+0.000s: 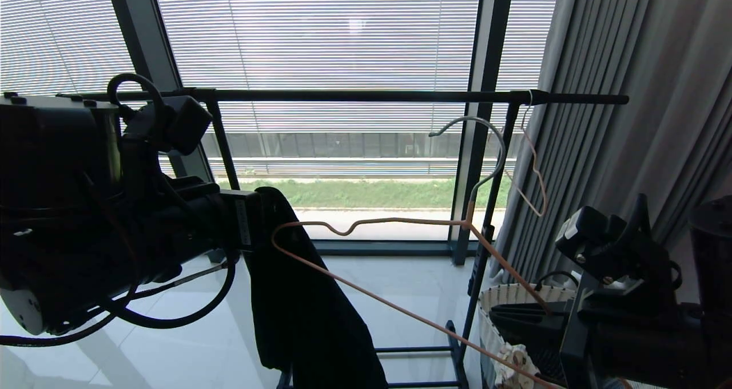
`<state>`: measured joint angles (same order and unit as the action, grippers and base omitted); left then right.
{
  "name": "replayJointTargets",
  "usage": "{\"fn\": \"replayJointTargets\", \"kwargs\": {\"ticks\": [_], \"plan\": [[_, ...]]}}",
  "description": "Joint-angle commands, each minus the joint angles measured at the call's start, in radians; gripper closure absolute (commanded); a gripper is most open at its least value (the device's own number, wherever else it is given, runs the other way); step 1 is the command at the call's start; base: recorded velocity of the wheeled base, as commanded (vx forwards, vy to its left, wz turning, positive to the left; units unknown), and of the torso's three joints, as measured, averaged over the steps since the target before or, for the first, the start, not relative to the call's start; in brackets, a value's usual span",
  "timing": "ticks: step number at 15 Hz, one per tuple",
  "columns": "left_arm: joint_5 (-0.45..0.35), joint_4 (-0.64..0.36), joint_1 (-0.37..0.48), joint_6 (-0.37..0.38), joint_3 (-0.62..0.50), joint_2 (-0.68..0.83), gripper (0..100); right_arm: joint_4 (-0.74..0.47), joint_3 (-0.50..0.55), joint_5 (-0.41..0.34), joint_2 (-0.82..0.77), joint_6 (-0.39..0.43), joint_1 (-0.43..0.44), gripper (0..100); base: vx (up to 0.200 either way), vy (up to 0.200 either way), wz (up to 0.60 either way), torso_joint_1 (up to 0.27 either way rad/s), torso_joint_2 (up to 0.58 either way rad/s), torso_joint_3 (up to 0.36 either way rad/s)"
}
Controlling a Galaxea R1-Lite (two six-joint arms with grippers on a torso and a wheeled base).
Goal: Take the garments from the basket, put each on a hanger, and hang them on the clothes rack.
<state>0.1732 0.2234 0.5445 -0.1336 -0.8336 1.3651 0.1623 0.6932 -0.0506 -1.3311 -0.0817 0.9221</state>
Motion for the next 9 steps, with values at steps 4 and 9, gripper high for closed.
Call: {"fn": "replayJointTargets", "kwargs": {"ticks": [4, 9], "plan": [[0.000, 0.001, 0.000, 0.000, 0.001, -0.003, 100, 0.000, 0.005, -0.002, 0.007, 0.002, -0.023, 100, 0.000, 0.000, 0.00, 0.000, 0.00, 0.000], [0.000, 0.001, 0.014, 0.000, -0.001, -0.003, 100, 0.002, 0.008, -0.002, 0.007, 0.003, -0.023, 100, 0.000, 0.000, 0.00, 0.000, 0.00, 0.000]]}}
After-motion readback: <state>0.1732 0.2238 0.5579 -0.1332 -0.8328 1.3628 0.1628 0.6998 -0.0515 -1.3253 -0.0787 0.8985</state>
